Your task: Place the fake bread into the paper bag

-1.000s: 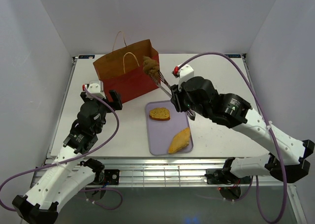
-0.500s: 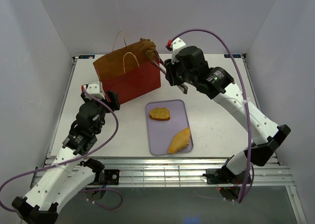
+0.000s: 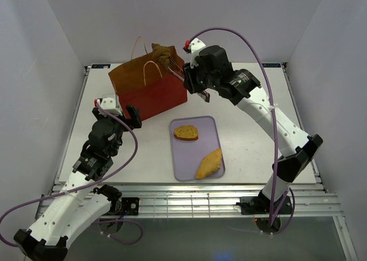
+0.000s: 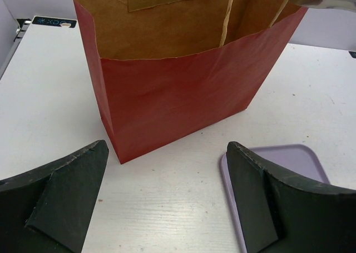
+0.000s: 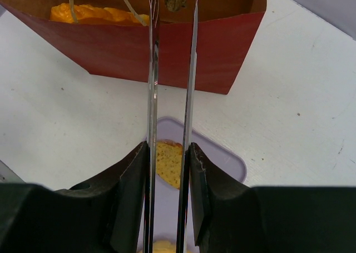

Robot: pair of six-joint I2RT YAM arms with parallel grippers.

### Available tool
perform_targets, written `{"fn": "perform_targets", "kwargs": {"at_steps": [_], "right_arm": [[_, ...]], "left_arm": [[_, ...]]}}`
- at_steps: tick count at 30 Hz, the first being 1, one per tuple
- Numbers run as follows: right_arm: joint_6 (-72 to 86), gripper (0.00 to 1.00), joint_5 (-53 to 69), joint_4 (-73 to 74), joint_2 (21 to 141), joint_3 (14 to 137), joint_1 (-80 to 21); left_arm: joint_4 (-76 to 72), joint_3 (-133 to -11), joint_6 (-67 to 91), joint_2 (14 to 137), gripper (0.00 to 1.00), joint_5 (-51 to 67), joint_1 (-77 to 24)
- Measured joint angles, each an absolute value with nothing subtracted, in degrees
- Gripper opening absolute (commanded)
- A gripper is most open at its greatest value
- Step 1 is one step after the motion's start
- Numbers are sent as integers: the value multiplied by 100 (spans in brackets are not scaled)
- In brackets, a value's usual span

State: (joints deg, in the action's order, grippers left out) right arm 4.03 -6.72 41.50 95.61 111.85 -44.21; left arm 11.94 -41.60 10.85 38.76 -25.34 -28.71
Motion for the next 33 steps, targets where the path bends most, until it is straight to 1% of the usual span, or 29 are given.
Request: {"fn": "perform_targets", "kwargs": {"at_steps": [4,5,9,10,12,13,15,16,26,33], "right_arm": [[403,39,-591,4145,9686,11281,-4392],[403,44,-576,4150,9690,11281,-4388],[399,48,-554,4160,9690,11303,-4388],[399,49,-552,4158,9690,11306,-4383],[395,50,-548,4150,9690,11316,-4372],[397,51,-545,4150,9690,11321,-4364],[397,52,-539,4150,9690,11325,-4348],[399,52,-537,4150,9690,11330,-4344],[425,54,-587,4093,9535,11290,-4265],[652,52,-779,3533,8392,10088,-4001]], "left_arm": [[1188,-4156,1090,3857,98,-2506,-2871],[1173,-4141,1098,3846,98,-2508,-2871],[1155,-4064,1100,3802,98,-2502,-2871],[1155,-4064,1100,3802,95,-2493,-2871],[1153,-4064,1111,3802,75,-2453,-2871],[1151,-4064,1114,3800,71,-2438,-2873],[1155,-4064,1090,3802,76,-2421,-2873],[1160,-4064,1087,3802,98,-2425,-2873],[1160,-4064,1105,3841,98,-2488,-2873],[1160,-4064,1105,3841,98,-2510,-2873]]}}
